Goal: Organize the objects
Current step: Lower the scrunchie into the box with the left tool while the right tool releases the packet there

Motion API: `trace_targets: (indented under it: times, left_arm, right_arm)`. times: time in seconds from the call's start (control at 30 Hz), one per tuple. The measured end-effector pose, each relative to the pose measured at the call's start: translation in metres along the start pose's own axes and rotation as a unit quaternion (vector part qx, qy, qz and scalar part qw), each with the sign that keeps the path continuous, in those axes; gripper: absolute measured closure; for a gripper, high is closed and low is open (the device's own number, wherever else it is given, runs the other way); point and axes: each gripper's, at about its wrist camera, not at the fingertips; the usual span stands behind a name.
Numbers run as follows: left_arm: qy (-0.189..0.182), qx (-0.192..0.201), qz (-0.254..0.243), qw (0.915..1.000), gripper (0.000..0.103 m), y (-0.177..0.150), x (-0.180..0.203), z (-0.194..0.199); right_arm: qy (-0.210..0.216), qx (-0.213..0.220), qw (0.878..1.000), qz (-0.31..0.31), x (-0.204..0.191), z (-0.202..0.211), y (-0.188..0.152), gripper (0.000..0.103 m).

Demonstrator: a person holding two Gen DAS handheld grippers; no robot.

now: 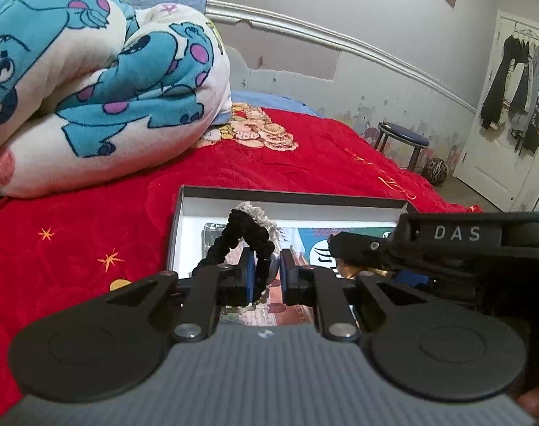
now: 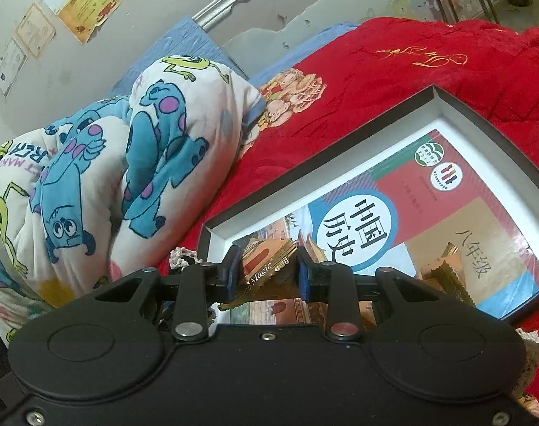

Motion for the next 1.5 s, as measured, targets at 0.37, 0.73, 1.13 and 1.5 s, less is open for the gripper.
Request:
trace_targets:
  times: [0.37, 0.73, 1.13, 1.5]
  left_arm:
    - [0.001, -0.029, -0.004, 0.9996, 0.084, -0.007, 0.000, -0.008]
    - [0.006, -0.040, -0.004, 0.9992, 0.083, -0.010, 0.000, -0.012]
    - [0.007, -0.041, -0.005, 0.9991, 0.082, -0.010, 0.002, -0.011]
    - [0.007, -0.046, 0.006, 0.9989, 0.081, -0.008, -0.002, -0.009]
  right_arm:
    - [-0.022, -0.035, 0.999, 0.013, 0.000, -0.009, -0.012, 0.072]
    - [-0.033, -0.049, 0.998, 0.013, 0.002, -0.016, -0.016, 0.072]
    - [-0.033, -0.053, 0.998, 0.007, 0.001, -0.016, -0.015, 0.072]
    - [-0.032, -0.060, 0.998, -0.004, 0.007, -0.016, -0.012, 0.072]
Point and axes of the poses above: each gripper's, at about its wrist camera, not at the fingertips, and z roughly against the way its jaws point, x to its right, y to its top, and after that the axes turned 12 degrees about y, right-handed
